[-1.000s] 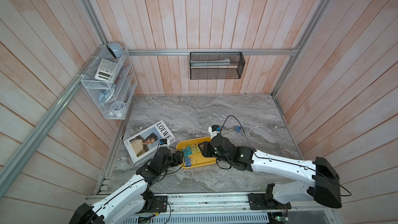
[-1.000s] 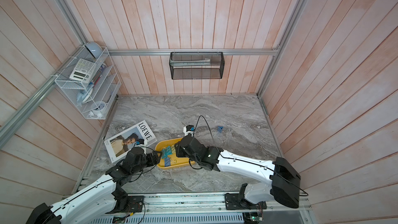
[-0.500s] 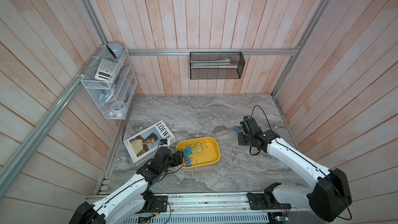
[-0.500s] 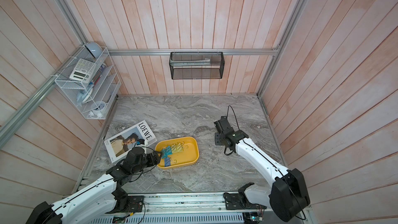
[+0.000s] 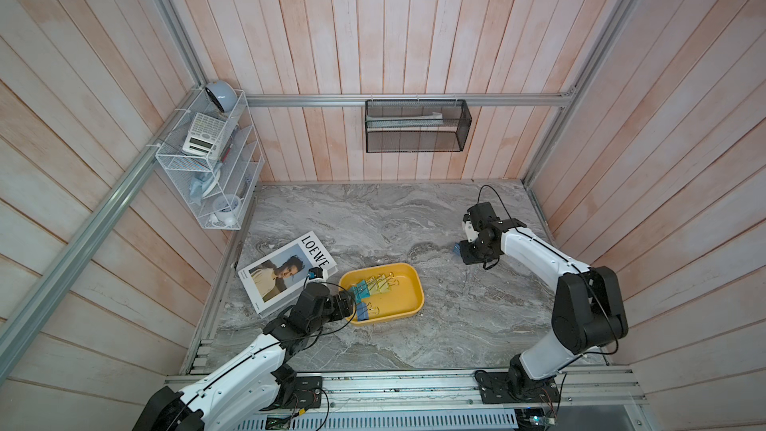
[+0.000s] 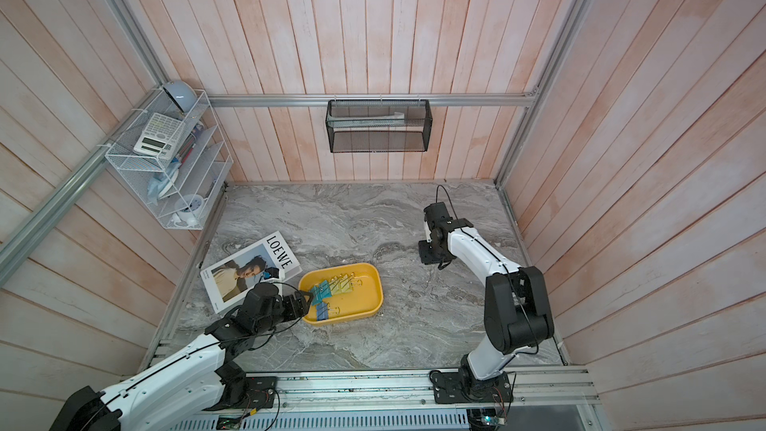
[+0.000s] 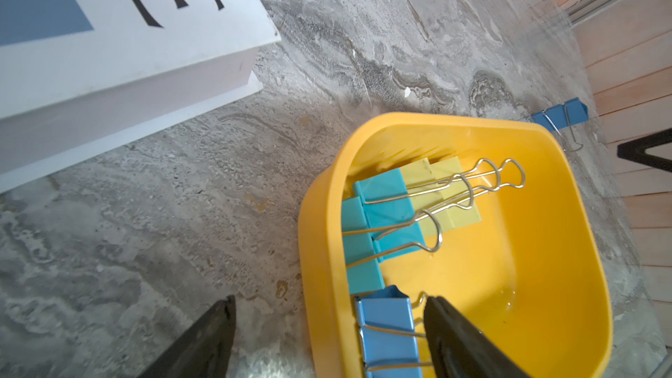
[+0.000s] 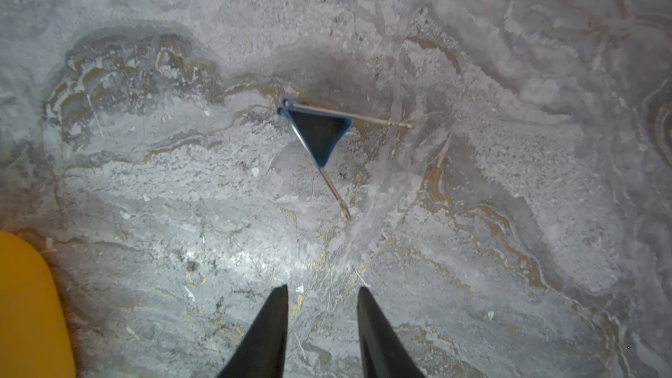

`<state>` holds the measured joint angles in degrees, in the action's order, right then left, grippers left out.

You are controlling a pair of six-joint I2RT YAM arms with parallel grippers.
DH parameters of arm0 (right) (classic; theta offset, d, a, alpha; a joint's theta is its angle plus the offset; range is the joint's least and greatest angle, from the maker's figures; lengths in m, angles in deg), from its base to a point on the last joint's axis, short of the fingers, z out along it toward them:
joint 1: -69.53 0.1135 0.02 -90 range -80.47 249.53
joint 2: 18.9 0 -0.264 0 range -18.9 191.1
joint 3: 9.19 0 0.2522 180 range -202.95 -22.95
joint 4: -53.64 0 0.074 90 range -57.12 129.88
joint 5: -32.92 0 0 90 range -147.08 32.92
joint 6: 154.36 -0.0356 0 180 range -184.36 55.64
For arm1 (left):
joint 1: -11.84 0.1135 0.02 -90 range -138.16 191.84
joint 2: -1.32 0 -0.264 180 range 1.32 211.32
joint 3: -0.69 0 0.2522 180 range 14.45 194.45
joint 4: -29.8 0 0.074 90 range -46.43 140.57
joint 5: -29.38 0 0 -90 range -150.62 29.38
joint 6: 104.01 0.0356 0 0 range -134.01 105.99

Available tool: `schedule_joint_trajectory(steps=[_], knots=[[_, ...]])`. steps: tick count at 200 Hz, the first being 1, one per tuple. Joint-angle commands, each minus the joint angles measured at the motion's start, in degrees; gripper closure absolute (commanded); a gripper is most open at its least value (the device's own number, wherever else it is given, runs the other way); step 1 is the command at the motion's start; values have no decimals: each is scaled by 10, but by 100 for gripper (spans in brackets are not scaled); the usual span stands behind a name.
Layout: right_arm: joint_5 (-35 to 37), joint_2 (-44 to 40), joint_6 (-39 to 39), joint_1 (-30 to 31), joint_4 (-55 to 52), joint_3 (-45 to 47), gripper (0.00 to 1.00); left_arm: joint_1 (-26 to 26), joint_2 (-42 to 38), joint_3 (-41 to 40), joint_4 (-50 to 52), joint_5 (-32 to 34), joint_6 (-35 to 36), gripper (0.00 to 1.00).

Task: Put the binder clips in the storage box
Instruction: Pick up the binder clip at the center of the board.

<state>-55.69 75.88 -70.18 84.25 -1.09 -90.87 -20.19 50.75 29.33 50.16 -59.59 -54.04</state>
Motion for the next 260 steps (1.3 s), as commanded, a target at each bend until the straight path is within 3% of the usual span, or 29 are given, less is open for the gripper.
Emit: schedule_joint_trajectory(steps=[1, 116, 182, 234, 260], knots=[[-49, 33, 38, -8, -36, -25, 64, 2, -1, -6, -7, -5, 12, 13], [-23, 95, 44, -14, 4, -16, 65, 2, 1, -6, -9, -8, 14, 11], [-38, 110, 42, -36, 16, -28, 76, 2, 4, -5, -9, -8, 14, 11], [-31, 41, 32, -39, 31, 9, 71, 2, 1, -5, -9, -9, 14, 10], [-24, 48, 43, -48, 20, -5, 67, 2, 4, -6, -11, -11, 14, 10]])
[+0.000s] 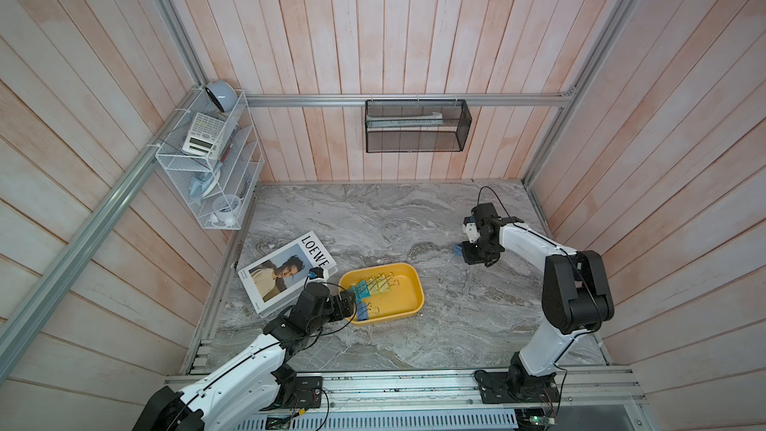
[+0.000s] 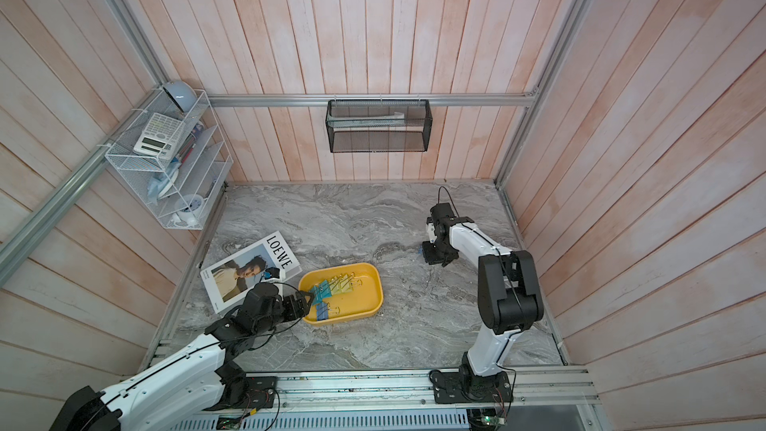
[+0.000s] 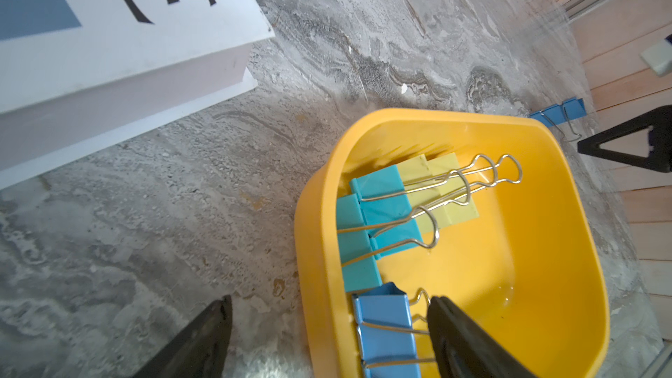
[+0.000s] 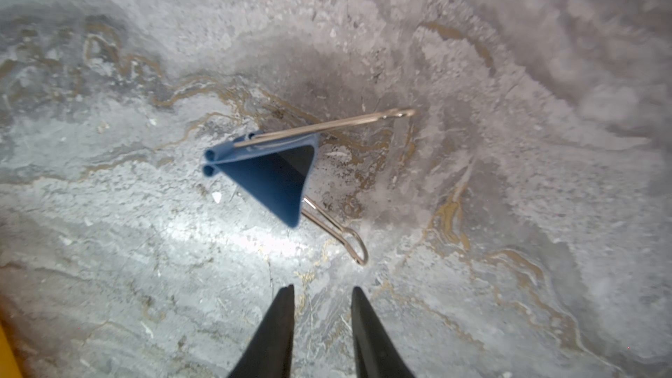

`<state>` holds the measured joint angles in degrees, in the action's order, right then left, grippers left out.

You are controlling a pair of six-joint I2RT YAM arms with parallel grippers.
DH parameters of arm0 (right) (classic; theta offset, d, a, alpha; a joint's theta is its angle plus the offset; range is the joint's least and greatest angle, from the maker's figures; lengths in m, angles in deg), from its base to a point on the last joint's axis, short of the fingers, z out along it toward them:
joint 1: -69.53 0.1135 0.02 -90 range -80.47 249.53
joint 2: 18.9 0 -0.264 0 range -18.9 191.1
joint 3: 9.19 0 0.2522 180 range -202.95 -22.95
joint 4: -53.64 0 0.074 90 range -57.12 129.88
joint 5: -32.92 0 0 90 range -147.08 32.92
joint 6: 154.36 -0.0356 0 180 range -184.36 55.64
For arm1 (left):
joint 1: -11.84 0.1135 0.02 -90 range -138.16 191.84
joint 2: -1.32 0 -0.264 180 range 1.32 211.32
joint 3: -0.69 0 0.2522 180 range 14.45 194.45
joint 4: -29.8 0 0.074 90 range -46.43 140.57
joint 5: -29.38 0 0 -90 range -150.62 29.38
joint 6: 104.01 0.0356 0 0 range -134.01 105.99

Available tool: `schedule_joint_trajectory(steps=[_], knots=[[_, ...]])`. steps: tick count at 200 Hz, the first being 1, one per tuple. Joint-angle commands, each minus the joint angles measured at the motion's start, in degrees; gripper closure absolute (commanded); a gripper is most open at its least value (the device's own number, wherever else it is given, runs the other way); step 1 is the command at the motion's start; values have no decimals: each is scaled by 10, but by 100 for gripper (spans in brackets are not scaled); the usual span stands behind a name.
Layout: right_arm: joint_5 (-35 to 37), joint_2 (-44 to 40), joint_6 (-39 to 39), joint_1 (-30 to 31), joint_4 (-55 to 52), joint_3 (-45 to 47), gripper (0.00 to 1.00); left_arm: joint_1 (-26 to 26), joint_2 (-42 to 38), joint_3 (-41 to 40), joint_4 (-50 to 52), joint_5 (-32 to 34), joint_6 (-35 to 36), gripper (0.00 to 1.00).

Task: Put the binder clips in the storage box
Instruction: Pick up the binder clip at the center of the board.

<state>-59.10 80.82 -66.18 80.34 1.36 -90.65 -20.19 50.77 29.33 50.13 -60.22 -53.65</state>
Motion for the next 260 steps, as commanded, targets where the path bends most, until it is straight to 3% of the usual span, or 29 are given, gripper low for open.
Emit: schedule_joint_trajectory(steps=[1, 57, 107, 203, 238, 260], knots=[[10, -1, 4, -8, -5, -8, 66, 2, 4, -6, -11, -4, 11, 10], [-13, 37, 37, -9, 19, -20, 59, 2, 3, -6, -11, -6, 11, 9], [-35, 64, 52, -9, 34, -36, 60, 2, 4, -6, -11, -6, 11, 9], [-88, 68, 39, -10, 41, -34, 95, 2, 3, -6, -11, -5, 11, 9], [-124, 47, 16, -10, 39, -39, 100, 2, 2, -6, -11, -5, 11, 8], [-205, 16, -31, -18, 53, -39, 100, 2, 3, -6, -12, -5, 11, 8]])
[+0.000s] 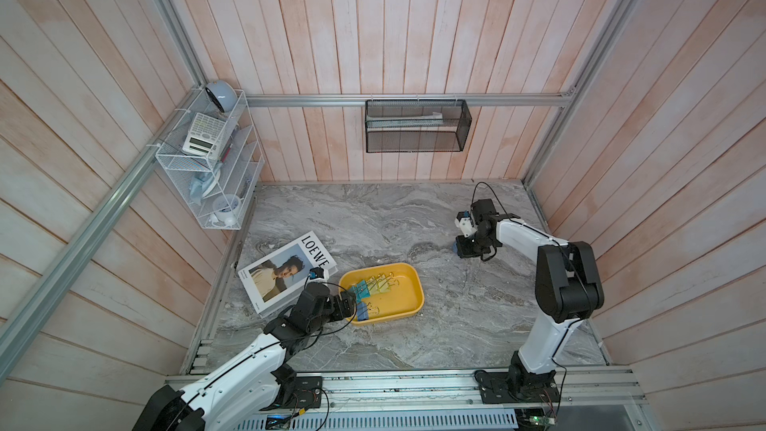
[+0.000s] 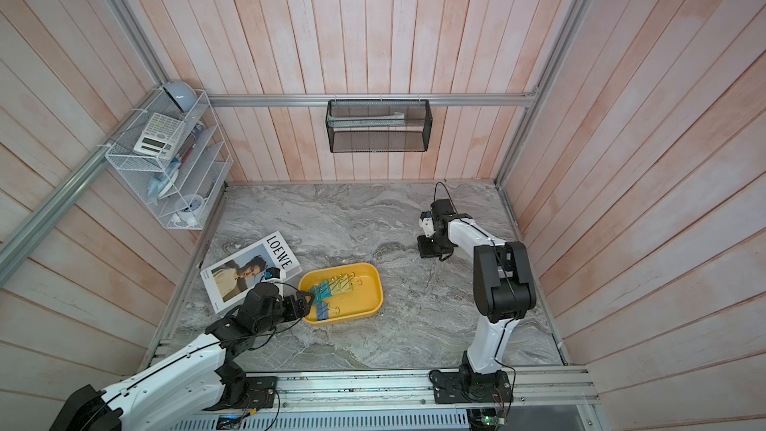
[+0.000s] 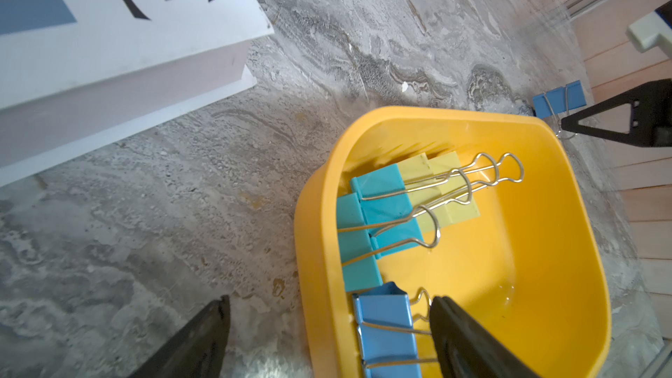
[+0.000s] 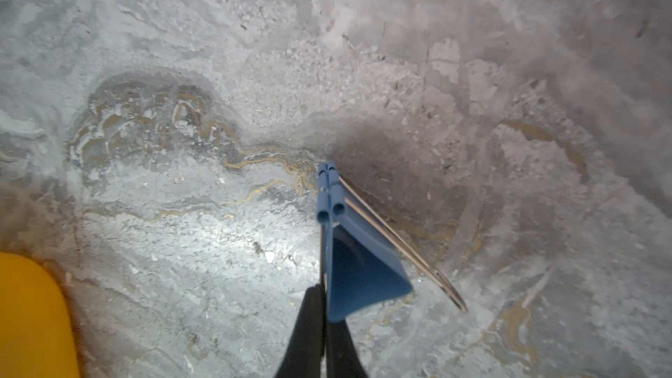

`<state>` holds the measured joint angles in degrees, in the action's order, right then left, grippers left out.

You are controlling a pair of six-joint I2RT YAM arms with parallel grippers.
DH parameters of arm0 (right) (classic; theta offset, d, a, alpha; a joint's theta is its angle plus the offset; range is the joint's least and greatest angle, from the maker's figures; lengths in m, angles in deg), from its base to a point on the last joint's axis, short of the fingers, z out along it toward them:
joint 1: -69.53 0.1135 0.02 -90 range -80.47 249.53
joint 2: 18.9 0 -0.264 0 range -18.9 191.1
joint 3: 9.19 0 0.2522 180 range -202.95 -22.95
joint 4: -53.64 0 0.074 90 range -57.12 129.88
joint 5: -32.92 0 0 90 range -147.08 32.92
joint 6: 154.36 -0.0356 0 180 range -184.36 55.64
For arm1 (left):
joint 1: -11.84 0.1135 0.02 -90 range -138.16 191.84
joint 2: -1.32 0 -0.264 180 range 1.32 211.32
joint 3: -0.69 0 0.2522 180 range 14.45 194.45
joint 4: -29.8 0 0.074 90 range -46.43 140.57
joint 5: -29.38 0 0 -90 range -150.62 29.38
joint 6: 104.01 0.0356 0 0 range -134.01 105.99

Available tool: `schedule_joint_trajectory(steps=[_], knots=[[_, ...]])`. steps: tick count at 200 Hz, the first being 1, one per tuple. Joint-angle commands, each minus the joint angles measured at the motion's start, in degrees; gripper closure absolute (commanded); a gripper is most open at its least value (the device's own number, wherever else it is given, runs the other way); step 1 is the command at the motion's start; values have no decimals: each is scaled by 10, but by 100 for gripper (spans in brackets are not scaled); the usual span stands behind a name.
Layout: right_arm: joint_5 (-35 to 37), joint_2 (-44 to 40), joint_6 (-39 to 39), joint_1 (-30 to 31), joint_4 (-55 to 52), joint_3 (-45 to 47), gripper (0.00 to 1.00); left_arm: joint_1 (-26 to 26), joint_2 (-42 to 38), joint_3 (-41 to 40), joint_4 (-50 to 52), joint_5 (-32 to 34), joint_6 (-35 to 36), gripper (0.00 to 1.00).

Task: Put the binder clips in the storage box
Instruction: Pick up the binder clip at the center of the board.

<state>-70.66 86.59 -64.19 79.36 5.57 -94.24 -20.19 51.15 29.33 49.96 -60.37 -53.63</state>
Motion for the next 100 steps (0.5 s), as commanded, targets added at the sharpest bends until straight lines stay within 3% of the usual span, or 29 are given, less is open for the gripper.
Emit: schedule_joint_trajectory(steps=[1, 36, 80, 100], knots=[[-95, -43, -54, -9, 12, -3, 100, 2, -1, -6, -10, -3, 10, 9], [-324, -60, -231, -36, 175, 62, 100, 2, -1, -6, -10, -4, 11, 8], [-488, 23, -382, -53, 314, 118, 100, 2, -2, -6, -9, -10, 13, 8], [-528, 42, -417, -61, 329, 140, 100, 2, -3, -6, -10, -11, 13, 8]])
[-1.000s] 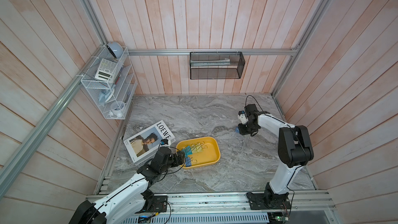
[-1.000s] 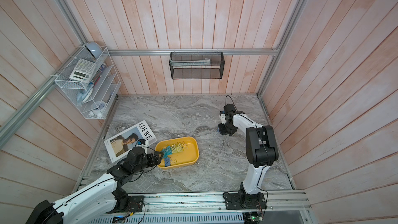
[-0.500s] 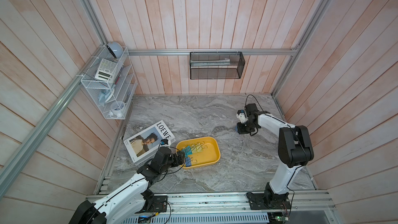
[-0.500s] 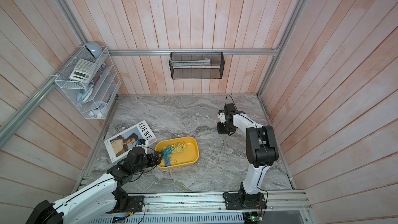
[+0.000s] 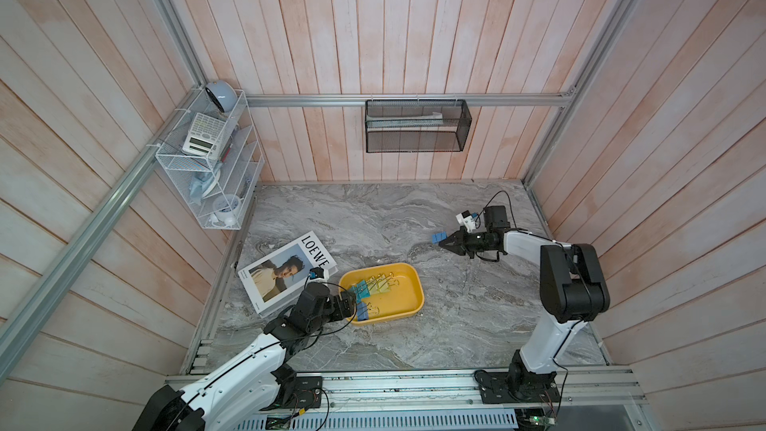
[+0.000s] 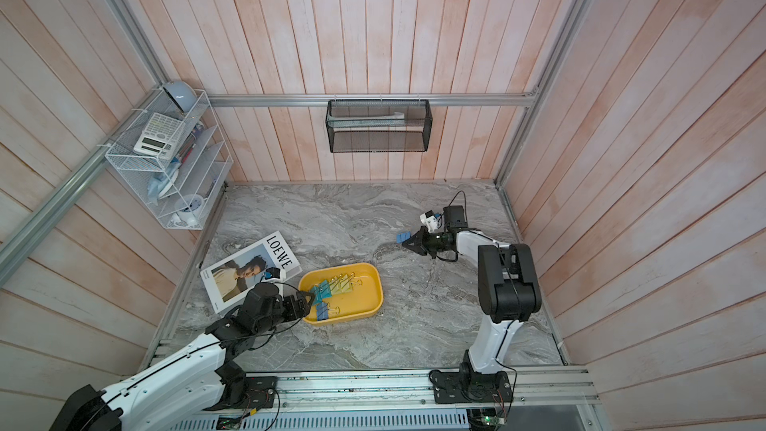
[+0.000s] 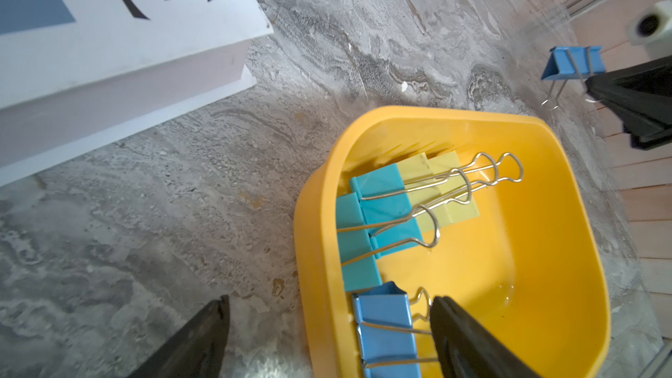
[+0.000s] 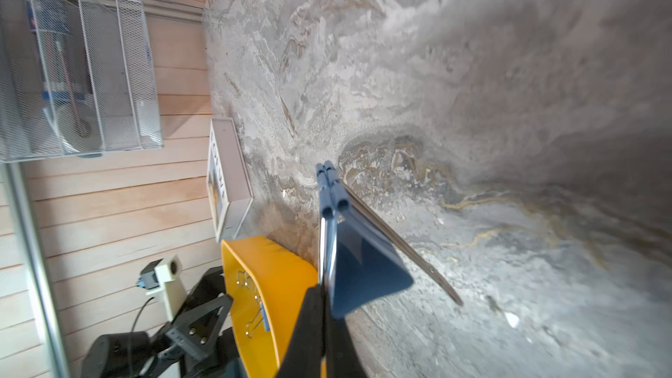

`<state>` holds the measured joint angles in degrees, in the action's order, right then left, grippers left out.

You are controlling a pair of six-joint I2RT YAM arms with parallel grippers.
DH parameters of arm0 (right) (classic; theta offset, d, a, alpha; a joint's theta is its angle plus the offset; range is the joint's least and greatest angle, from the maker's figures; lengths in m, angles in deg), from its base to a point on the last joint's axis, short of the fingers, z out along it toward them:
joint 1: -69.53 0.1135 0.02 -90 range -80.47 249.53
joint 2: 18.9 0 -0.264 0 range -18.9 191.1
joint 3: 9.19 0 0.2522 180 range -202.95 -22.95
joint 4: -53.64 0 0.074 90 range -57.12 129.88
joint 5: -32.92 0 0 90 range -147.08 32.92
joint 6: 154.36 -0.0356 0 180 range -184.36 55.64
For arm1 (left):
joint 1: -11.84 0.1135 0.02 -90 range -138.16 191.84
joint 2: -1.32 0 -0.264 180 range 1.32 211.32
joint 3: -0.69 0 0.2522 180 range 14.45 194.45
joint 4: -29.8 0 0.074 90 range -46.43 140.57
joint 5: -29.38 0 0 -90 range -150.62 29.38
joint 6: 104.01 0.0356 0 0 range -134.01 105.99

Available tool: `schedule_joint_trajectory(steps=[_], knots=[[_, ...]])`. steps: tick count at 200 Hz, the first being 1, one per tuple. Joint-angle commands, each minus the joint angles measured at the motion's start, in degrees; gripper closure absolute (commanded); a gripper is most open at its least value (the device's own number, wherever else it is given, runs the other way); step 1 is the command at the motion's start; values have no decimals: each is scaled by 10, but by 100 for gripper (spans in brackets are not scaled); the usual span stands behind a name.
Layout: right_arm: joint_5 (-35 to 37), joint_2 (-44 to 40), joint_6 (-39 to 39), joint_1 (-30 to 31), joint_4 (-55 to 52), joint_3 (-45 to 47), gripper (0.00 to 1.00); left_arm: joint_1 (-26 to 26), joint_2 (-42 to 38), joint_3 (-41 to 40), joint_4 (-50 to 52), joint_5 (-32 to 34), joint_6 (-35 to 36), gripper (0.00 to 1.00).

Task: Put the binder clips in the storage box
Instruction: Place the binder clip at the center of the board, then pick up the binder clip at the center of the board.

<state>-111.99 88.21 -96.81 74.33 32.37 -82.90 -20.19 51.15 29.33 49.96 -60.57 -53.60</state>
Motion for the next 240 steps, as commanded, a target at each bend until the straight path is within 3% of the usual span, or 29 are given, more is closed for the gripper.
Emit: schedule_joint_trajectory(steps=[1, 36, 52, 77, 126, 155, 190, 240], knots=[[-116, 26, -91, -11, 61, 27, 100, 2, -3, -6, -10, -9, 13, 8], [-123, 33, -56, -24, -1, 29, 95, 2, 3, -6, -13, -11, 14, 8], [-119, 36, -58, -28, -1, 28, 77, 2, 5, -6, -14, -13, 14, 8], [-116, 30, -65, -29, 5, 22, 61, 2, 7, -6, -15, -14, 15, 8], [-37, -43, -19, -38, -104, 10, 58, 2, 2, -7, -13, -13, 14, 8], [31, -140, -123, -30, -26, 97, 58, 2, 6, -6, -15, -13, 14, 8], [152, -232, -257, 25, 55, 189, 58, 2, 10, -5, -16, -14, 15, 8], [303, -270, -381, 70, 137, 255, 59, 2, 6, -5, -16, -12, 14, 7]])
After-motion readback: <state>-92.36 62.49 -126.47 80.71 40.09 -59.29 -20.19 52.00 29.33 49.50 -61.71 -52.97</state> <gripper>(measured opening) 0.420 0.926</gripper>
